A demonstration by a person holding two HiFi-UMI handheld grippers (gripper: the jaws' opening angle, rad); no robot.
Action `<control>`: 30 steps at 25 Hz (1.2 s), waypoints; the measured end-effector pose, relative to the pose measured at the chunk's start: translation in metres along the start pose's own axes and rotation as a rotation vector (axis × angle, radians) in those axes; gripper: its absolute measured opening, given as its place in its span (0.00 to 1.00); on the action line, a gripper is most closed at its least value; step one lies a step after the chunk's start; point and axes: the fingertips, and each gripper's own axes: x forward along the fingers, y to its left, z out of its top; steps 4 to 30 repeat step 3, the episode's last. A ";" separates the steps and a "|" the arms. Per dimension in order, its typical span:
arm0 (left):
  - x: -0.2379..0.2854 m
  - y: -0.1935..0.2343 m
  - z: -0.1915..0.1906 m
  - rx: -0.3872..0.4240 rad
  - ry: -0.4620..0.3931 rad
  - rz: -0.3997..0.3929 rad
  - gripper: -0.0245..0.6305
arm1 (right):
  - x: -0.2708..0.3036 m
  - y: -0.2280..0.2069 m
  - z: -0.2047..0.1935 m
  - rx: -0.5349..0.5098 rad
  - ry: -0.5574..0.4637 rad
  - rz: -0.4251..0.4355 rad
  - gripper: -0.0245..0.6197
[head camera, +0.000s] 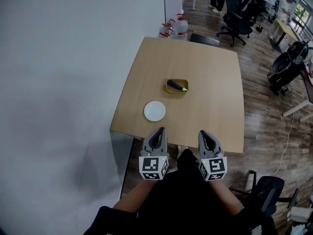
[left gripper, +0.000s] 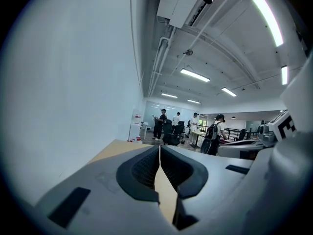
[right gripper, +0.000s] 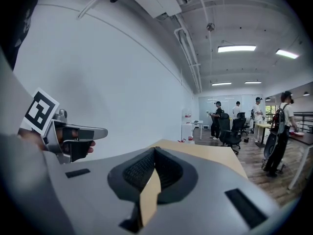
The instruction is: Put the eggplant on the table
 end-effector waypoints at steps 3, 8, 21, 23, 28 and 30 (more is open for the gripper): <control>0.005 0.000 0.003 -0.016 -0.004 0.008 0.07 | 0.003 -0.005 0.003 0.013 -0.005 0.002 0.13; 0.005 0.000 0.003 -0.016 -0.004 0.008 0.07 | 0.003 -0.005 0.003 0.013 -0.005 0.002 0.13; 0.005 0.000 0.003 -0.016 -0.004 0.008 0.07 | 0.003 -0.005 0.003 0.013 -0.005 0.002 0.13; 0.005 0.000 0.003 -0.016 -0.004 0.008 0.07 | 0.003 -0.005 0.003 0.013 -0.005 0.002 0.13; 0.005 0.000 0.003 -0.016 -0.004 0.008 0.07 | 0.003 -0.005 0.003 0.013 -0.005 0.002 0.13; 0.005 0.000 0.003 -0.016 -0.004 0.008 0.07 | 0.003 -0.005 0.003 0.013 -0.005 0.002 0.13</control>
